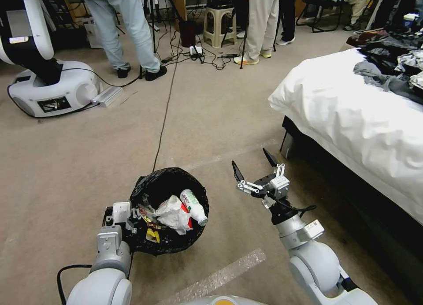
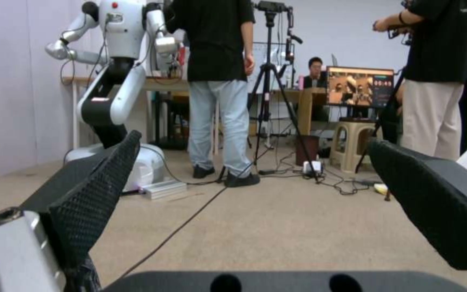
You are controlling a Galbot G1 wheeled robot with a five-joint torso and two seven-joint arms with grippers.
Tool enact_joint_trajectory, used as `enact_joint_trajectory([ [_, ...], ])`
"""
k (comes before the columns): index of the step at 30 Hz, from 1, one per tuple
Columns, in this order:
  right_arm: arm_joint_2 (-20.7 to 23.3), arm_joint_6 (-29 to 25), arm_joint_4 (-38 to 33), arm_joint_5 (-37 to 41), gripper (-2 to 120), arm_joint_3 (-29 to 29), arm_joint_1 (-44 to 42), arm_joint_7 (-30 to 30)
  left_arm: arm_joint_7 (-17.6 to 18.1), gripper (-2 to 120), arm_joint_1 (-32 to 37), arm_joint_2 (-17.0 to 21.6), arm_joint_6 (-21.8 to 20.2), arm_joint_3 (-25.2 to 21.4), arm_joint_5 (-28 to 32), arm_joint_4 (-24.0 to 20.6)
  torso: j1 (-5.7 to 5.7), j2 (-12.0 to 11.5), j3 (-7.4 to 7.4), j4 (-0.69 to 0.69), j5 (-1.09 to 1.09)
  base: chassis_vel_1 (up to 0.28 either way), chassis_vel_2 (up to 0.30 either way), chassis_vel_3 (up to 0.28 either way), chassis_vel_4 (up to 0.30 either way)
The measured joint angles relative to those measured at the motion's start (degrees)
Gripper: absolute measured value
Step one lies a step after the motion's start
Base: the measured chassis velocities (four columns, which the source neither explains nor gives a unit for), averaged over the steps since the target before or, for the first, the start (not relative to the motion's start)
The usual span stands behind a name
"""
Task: Pick up the trash bin, then pick up the garbage from the floor and place it into the trash bin.
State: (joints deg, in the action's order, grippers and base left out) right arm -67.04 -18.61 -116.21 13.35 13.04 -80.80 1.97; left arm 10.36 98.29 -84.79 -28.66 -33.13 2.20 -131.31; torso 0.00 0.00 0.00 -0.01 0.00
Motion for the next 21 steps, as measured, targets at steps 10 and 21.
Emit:
enact_joint_trajectory([
  [10, -0.03, 0.05, -0.23, -0.02, 100, 0.08, -0.17, 0.09, 0.09, 1, -0.09, 0.09, 0.14, -0.10, 0.92, -0.69, 0.00, 0.00, 0.00, 0.01, 0.00, 0.000, 0.000, 0.000, 0.000],
  [21, -0.27, 0.06, -0.36, -0.09, 100, 0.17, -0.27, 0.19, 0.84, 1, 0.79, 0.29, -5.89, 0.97, 11.32, -2.84, 0.00, 0.00, 0.00, 0.01, 0.00, 0.000, 0.000, 0.000, 0.000],
])
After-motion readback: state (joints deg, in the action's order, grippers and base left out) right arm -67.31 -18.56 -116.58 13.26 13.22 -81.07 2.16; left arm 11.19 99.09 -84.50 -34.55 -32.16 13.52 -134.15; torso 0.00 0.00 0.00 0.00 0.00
